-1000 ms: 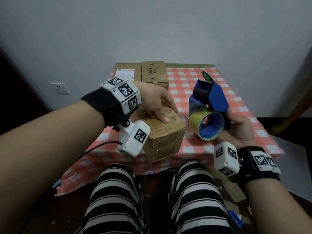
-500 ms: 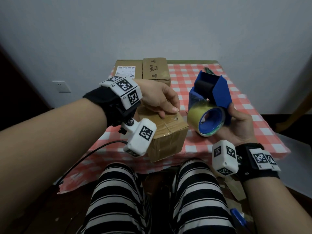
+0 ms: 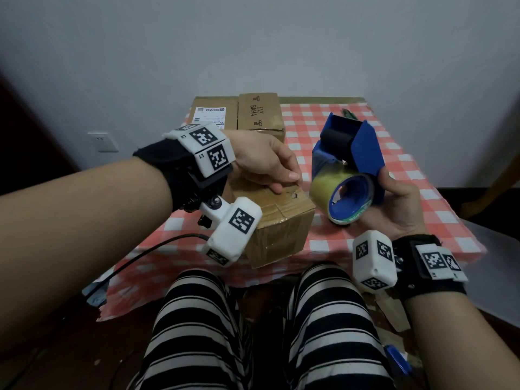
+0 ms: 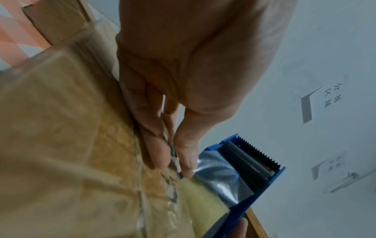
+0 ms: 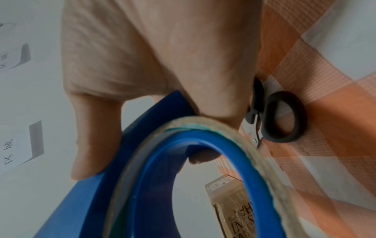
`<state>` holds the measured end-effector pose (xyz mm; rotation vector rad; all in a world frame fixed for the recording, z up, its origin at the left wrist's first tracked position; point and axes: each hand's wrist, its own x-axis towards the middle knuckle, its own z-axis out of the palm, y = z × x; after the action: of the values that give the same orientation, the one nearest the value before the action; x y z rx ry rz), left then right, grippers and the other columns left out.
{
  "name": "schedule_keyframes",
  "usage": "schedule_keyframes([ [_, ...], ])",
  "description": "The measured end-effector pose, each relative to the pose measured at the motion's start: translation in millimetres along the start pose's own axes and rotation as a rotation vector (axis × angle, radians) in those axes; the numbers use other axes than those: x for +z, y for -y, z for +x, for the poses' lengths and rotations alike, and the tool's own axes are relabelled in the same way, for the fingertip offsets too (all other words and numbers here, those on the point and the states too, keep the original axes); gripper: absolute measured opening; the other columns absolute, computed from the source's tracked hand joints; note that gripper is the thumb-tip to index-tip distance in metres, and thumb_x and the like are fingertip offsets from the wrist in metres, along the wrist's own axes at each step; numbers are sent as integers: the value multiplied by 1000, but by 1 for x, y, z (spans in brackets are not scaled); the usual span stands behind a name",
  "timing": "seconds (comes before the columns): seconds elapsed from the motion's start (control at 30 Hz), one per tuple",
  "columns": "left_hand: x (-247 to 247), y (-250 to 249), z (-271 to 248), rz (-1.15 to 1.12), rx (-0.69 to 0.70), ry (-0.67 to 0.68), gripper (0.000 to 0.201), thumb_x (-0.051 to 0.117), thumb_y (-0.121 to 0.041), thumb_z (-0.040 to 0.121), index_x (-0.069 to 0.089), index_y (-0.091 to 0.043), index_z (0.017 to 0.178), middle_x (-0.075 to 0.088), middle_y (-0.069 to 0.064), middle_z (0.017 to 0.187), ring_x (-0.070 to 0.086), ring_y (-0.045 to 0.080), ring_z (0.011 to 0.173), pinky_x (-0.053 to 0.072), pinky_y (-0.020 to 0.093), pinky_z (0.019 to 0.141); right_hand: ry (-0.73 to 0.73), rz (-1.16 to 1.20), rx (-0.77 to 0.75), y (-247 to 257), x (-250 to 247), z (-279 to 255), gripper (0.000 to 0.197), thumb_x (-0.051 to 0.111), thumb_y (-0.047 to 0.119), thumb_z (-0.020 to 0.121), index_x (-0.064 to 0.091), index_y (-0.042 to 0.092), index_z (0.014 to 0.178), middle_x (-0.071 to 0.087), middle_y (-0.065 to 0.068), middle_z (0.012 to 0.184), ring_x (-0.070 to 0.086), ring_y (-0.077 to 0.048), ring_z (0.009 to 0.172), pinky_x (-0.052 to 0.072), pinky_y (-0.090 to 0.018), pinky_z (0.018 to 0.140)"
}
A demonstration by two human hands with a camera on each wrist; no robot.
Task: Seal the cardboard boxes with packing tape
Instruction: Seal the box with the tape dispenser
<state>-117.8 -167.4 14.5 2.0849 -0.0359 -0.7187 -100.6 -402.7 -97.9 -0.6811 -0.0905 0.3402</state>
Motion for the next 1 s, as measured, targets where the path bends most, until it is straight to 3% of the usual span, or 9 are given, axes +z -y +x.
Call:
schedule_keyframes([
  [0.1, 0, 2, -2, -34, 21, 12, 14, 58, -5, 91, 64, -12, 80, 63, 0, 81, 61, 5, 62, 50, 11, 53, 20, -3, 21, -2, 0, 0, 72, 92, 22, 58, 65, 3, 122, 24, -18, 158, 24, -34, 146, 18, -49, 121],
  [0.27, 0, 6, -2, -62, 51, 23, 20, 56, -3, 93, 58, -14, 75, 61, -3, 74, 62, 7, 66, 50, 11, 55, 51, -7, 36, -1, 2, 0, 73, 93, 24, 56, 67, 4, 121, 34, -17, 151, 31, -32, 142, 25, -46, 117],
  [0.4, -2, 6, -4, -49, 42, 30, 21, 54, -6, 94, 56, -16, 76, 60, -5, 74, 62, 7, 67, 48, 10, 54, 52, 17, 23, 0, -1, 1, 96, 91, 23, 58, 46, 3, 140, 23, -17, 159, 20, -33, 147, 19, -47, 121],
  [0.47, -2, 6, -5, -51, 37, 31, 21, 52, -8, 96, 55, -17, 77, 60, -6, 71, 62, 6, 68, 47, 9, 54, 60, 20, 28, -1, -2, 1, 95, 92, 23, 58, 47, 3, 139, 31, -17, 155, 29, -33, 144, 21, -46, 120],
  [0.57, -2, 5, -5, -43, 29, 24, 21, 51, -10, 97, 55, -17, 78, 61, -8, 68, 62, 6, 69, 47, 9, 54, 50, -3, 48, 0, -6, 2, 79, 95, 23, 53, 64, 5, 123, 51, -13, 132, 45, -30, 124, 30, -44, 114],
  [0.77, -2, 5, -6, -33, 45, 27, 22, 51, -9, 97, 53, -19, 78, 57, -10, 67, 62, 7, 69, 45, 9, 52, 37, -14, 50, -1, -4, 1, 73, 93, 24, 55, 67, 5, 120, 52, -13, 134, 44, -30, 128, 28, -46, 115],
  [0.9, -2, 6, -7, -63, 61, 39, 21, 51, -9, 97, 54, -20, 79, 56, -9, 72, 63, 8, 70, 45, 10, 54, 34, -9, 57, -1, 0, -2, 89, 88, 23, 64, 47, 2, 141, 33, -17, 154, 32, -33, 142, 28, -48, 117],
  [1.0, -1, 5, -6, -61, 46, 19, 21, 52, -10, 97, 55, -19, 79, 60, -9, 71, 64, 8, 69, 46, 10, 52, 4, -3, 33, -2, 1, -1, 106, 89, 22, 63, 32, 1, 150, 42, -16, 142, 41, -30, 130, 25, -44, 118],
])
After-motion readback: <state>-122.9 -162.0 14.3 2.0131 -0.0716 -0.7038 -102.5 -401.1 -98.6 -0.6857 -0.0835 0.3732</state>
